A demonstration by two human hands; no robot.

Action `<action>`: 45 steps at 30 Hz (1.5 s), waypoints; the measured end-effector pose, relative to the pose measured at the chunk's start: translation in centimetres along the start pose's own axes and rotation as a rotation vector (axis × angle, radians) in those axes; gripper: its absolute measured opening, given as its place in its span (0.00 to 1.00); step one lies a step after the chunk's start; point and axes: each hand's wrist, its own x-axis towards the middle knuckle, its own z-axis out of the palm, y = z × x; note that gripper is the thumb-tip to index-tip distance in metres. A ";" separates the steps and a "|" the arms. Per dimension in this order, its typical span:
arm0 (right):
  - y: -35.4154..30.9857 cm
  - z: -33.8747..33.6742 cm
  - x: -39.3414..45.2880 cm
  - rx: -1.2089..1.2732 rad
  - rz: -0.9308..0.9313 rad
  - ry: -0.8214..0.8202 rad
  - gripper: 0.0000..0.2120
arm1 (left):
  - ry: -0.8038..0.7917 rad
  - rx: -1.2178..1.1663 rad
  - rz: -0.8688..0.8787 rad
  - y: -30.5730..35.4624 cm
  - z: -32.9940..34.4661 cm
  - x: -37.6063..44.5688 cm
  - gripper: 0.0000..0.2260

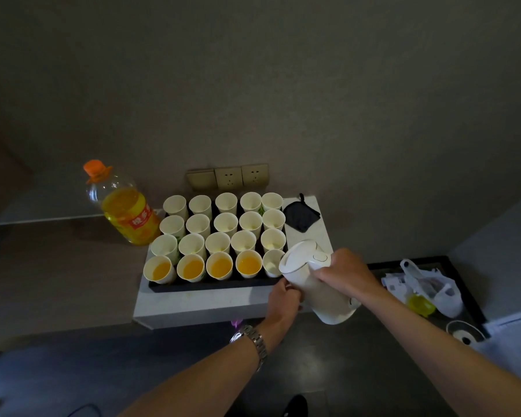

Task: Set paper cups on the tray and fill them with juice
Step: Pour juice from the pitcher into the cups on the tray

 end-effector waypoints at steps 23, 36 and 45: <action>-2.4 0.0 1.3 -0.170 -0.017 0.009 0.16 | -0.027 -0.112 -0.068 -0.2 -0.1 0.7 0.22; -2.3 -0.1 1.4 -0.175 -0.021 0.000 0.13 | -0.005 -0.120 -0.054 -0.1 0.0 0.7 0.20; -1.5 -0.7 2.1 -0.082 -0.047 -0.018 0.10 | 0.064 -0.075 0.035 0.8 0.1 0.5 0.19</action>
